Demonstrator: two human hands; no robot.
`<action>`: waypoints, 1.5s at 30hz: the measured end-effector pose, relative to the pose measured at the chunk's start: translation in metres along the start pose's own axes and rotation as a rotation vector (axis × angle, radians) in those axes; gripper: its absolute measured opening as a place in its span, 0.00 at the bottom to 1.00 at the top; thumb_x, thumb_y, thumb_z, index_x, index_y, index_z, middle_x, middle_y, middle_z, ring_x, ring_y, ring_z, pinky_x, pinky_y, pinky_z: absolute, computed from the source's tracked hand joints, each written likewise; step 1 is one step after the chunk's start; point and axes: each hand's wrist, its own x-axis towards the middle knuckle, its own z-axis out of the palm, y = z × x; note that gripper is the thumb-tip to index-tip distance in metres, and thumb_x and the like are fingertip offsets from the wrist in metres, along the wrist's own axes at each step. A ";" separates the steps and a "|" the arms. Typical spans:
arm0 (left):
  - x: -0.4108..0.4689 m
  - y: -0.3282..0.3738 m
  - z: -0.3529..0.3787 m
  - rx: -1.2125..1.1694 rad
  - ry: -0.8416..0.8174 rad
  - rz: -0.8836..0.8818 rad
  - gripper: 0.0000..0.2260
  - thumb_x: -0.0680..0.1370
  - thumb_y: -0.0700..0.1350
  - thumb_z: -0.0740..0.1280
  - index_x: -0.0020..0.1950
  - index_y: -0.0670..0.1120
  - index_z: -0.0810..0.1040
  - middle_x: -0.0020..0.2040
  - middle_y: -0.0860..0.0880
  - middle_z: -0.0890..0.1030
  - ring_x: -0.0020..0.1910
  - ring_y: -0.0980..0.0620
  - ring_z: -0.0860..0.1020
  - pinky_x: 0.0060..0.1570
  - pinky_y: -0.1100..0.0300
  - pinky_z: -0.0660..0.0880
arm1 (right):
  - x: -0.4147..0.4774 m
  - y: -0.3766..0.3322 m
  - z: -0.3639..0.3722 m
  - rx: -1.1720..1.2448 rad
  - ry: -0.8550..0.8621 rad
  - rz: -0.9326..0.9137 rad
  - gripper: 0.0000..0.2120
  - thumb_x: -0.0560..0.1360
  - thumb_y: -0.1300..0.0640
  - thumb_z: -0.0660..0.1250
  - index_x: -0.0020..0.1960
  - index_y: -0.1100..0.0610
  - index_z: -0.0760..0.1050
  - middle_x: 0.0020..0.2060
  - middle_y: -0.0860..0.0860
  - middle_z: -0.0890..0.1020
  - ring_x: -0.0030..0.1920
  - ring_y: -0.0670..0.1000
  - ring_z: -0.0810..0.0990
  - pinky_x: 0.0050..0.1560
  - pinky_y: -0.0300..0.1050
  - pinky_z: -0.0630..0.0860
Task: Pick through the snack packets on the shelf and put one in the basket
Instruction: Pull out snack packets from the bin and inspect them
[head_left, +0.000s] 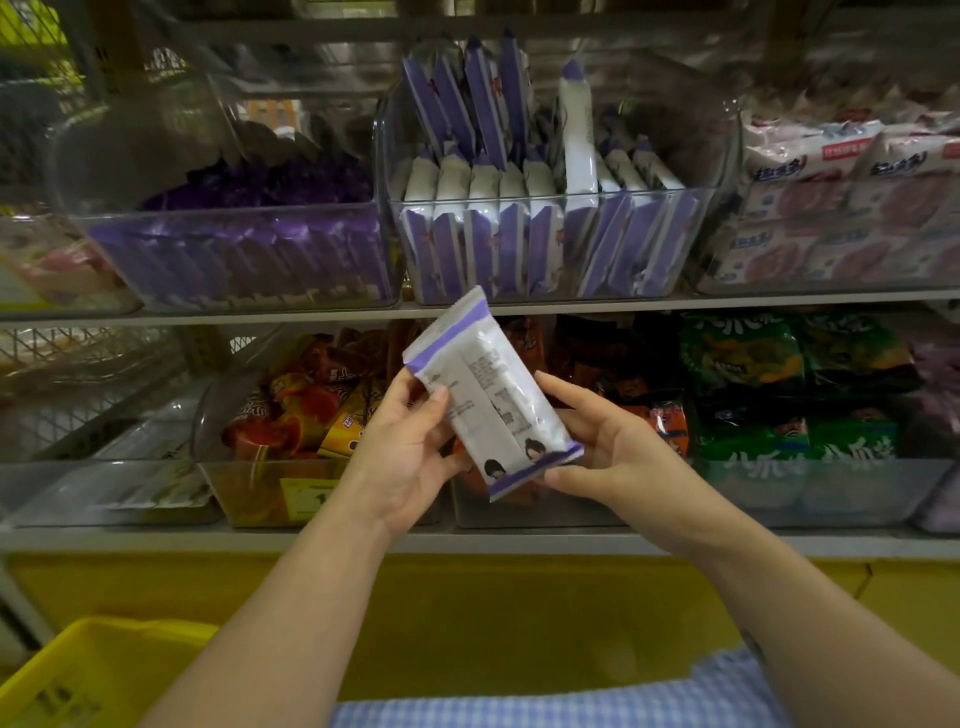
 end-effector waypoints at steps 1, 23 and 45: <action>0.000 0.001 -0.002 -0.026 0.000 -0.012 0.13 0.81 0.41 0.60 0.63 0.54 0.76 0.53 0.47 0.84 0.56 0.47 0.83 0.43 0.45 0.81 | 0.000 -0.001 0.000 0.010 0.016 -0.012 0.33 0.73 0.71 0.69 0.69 0.42 0.66 0.59 0.40 0.82 0.59 0.42 0.80 0.53 0.38 0.79; -0.004 -0.012 0.009 0.553 0.178 0.244 0.11 0.77 0.49 0.68 0.54 0.58 0.68 0.54 0.58 0.80 0.48 0.64 0.82 0.37 0.64 0.80 | 0.000 0.000 0.002 0.267 0.025 0.000 0.22 0.75 0.69 0.66 0.65 0.51 0.72 0.59 0.49 0.83 0.59 0.52 0.82 0.53 0.44 0.81; -0.008 -0.011 0.012 0.417 0.070 0.070 0.16 0.80 0.42 0.62 0.68 0.52 0.73 0.53 0.49 0.85 0.51 0.49 0.84 0.43 0.57 0.82 | -0.002 -0.007 0.014 0.030 0.118 -0.090 0.14 0.76 0.64 0.67 0.57 0.48 0.77 0.53 0.44 0.83 0.55 0.45 0.82 0.48 0.38 0.80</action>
